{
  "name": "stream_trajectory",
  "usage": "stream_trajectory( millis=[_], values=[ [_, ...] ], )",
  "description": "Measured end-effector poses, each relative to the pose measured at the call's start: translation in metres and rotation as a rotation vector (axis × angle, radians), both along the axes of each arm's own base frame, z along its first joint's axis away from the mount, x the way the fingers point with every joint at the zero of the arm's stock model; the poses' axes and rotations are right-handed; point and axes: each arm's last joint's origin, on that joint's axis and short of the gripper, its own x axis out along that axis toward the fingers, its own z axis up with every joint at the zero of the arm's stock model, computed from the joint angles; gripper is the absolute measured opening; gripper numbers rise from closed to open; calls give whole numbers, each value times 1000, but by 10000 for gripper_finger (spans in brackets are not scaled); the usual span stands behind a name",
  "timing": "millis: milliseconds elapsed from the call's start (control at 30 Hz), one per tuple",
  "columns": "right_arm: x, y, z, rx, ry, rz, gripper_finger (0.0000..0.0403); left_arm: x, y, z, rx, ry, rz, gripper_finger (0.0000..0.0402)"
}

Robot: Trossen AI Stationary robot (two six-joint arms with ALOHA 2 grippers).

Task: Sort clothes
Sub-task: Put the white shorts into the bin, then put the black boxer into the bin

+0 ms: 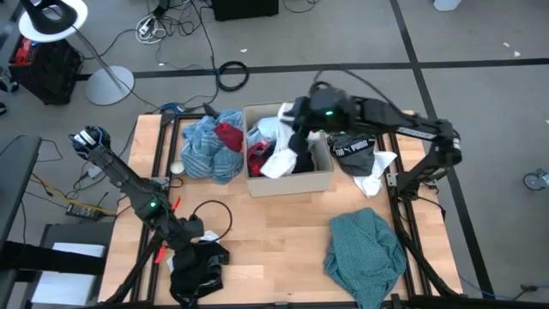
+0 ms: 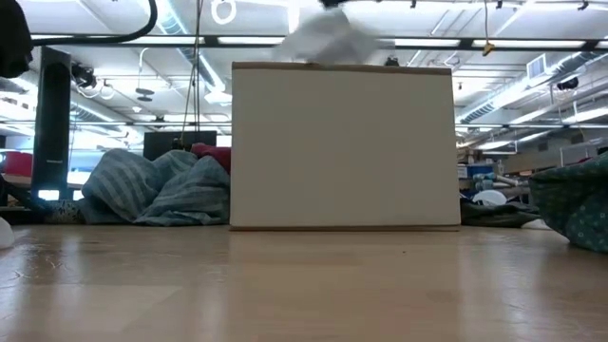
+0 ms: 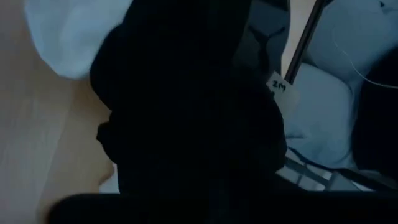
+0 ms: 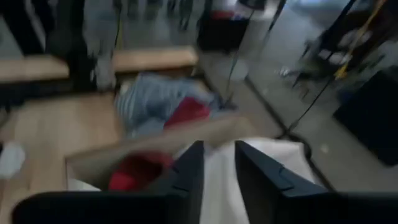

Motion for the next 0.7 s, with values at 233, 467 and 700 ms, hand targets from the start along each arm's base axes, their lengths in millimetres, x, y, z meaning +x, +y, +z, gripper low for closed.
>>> stream_trajectory(
  millis=[233, 467, 700],
  values=[
    [22, -16, -32, 33, 139, -22, 166, 4, 2, 7, -21, 1, 19, 4],
    [7, -21, -27, 78, 151, -71, 196, 5, 13, 47, 57, -76, 32, 1],
    [-22, -10, -18, 139, 214, -99, 194, 2, 31, 92, 196, -178, 85, 1]
  ],
)
